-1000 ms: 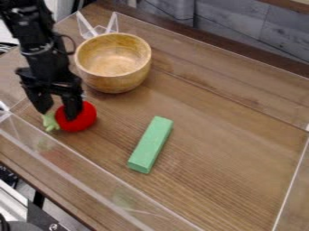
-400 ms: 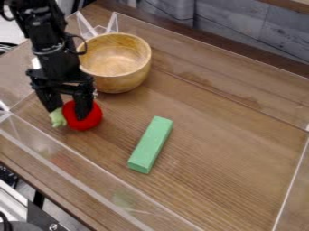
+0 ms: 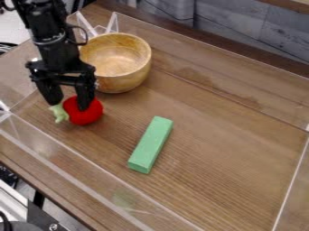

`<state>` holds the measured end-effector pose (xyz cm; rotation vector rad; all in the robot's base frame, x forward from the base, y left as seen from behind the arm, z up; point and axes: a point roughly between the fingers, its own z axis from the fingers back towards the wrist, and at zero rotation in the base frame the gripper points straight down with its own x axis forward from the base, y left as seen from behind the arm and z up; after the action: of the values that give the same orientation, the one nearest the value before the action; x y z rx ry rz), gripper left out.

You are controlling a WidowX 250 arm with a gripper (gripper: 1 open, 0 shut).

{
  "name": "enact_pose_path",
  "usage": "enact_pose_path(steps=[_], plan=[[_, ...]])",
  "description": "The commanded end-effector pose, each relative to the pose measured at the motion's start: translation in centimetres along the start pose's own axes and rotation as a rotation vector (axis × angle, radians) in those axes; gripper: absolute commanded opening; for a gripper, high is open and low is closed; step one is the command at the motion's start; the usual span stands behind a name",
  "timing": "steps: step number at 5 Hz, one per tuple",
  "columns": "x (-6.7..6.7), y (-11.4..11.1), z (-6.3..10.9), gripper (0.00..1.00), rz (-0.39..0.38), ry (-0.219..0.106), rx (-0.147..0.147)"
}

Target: Move the red fruit to the right

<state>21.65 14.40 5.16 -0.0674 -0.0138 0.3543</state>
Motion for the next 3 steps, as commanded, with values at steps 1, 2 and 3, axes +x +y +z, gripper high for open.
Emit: enact_pose_path(steps=[1, 2, 3], plan=[[0.6, 0.3, 0.5, 1.0, 0.012, -0.034, 0.017], [0.5, 0.1, -0.1, 1.0, 0.019, -0.024, 0.019], [0.4, 0.0, -0.6, 1.0, 0.022, -0.016, 0.021]])
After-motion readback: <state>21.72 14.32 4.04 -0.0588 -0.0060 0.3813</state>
